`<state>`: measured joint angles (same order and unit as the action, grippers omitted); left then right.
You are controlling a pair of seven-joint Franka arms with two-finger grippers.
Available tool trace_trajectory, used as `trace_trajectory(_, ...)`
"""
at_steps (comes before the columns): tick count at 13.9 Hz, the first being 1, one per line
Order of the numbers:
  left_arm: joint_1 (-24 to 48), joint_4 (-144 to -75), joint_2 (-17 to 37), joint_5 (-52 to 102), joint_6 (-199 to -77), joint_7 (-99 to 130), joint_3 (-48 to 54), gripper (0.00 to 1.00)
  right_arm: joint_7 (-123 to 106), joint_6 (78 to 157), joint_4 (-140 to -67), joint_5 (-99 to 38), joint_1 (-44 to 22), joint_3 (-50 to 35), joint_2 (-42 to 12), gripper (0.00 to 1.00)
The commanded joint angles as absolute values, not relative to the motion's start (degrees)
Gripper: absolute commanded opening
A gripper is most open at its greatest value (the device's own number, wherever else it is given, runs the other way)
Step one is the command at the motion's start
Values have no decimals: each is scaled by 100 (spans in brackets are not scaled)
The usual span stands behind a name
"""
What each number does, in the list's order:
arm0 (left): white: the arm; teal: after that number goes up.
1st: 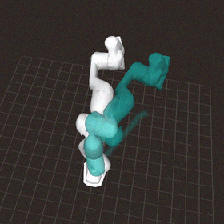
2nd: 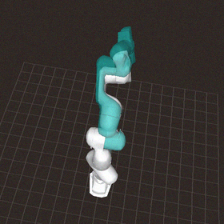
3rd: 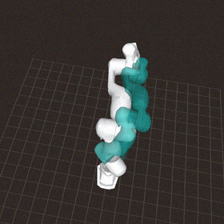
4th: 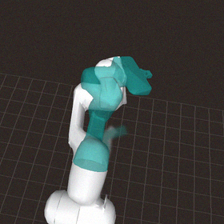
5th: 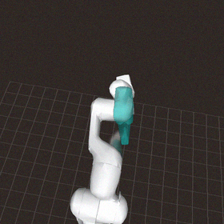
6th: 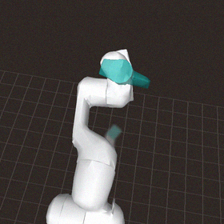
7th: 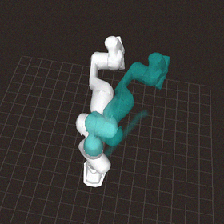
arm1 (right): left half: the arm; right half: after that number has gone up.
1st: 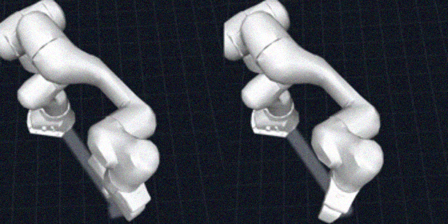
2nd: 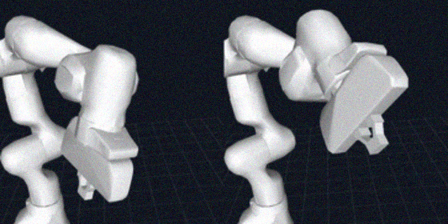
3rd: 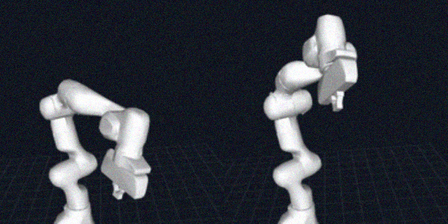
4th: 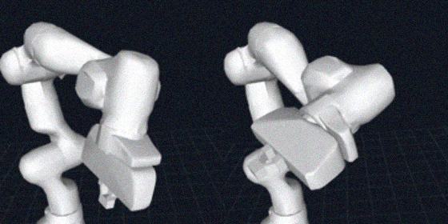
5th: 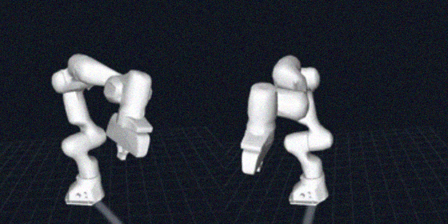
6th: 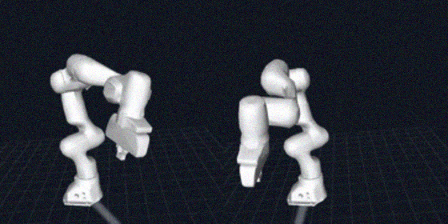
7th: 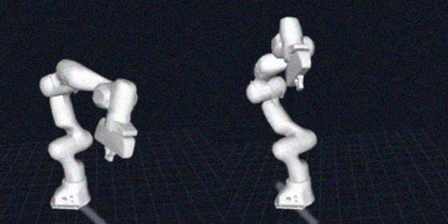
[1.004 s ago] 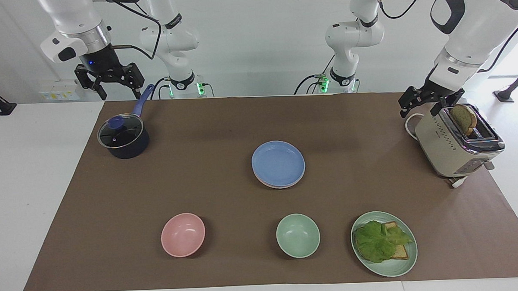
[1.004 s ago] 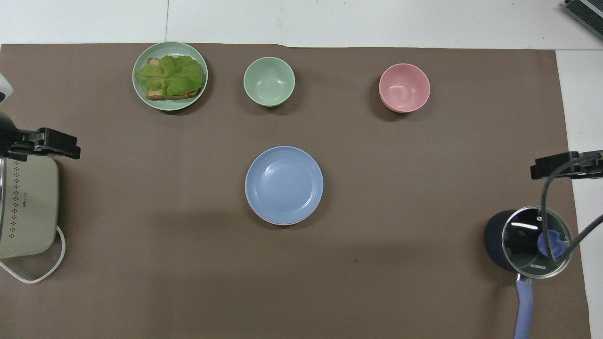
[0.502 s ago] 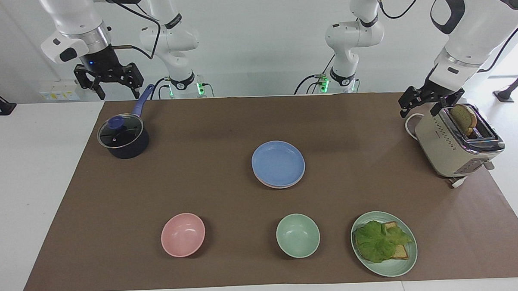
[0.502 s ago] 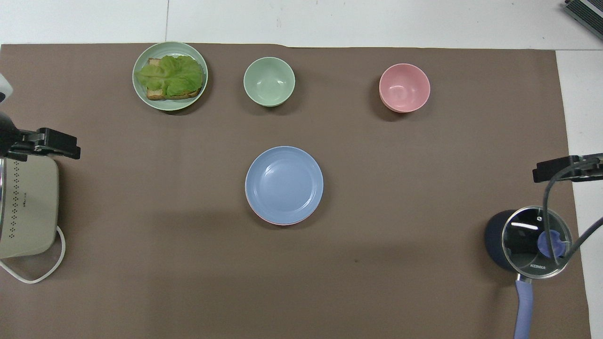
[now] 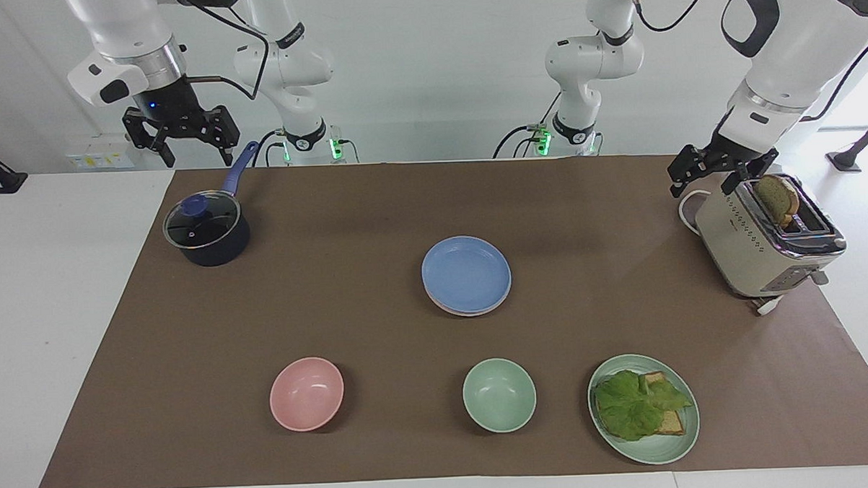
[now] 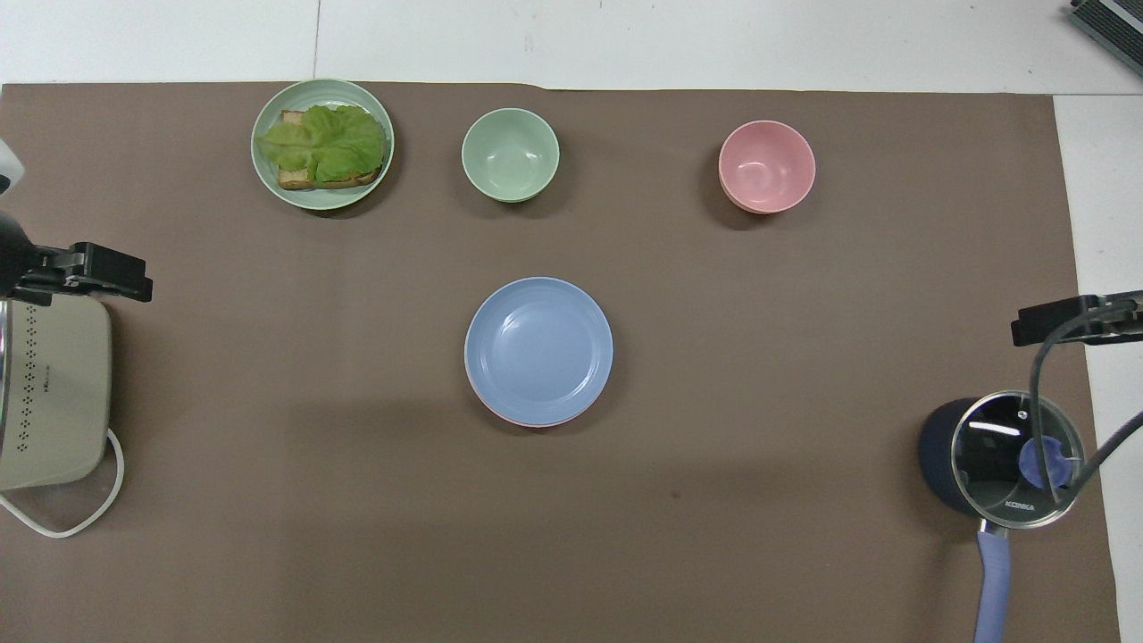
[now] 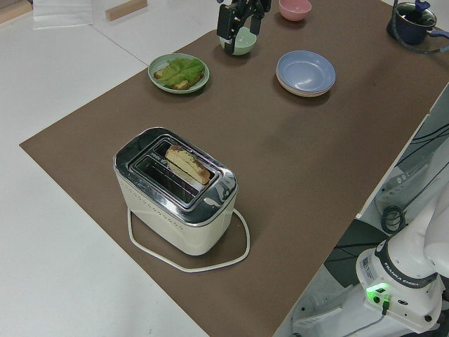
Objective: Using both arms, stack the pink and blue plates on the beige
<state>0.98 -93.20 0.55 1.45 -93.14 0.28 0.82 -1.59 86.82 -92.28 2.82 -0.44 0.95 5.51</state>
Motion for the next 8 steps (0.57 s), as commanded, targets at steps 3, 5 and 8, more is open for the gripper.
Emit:
trace_trajectory(3, 35, -9413, -62, 79, -9308, -44, 114, 100, -308, 8754, -9246, 281, -17, 27, 615, 100)
trace_trajectory(5, 35, -9413, -62, 79, -9299, -44, 114, 100, -299, 8745, -9255, 281, -26, 9, 615, 100)
trace_trajectory(8, 35, -9413, -53, 79, -9308, -44, 114, 100, -299, 8684, -9264, 212, -26, 9, 624, 100)
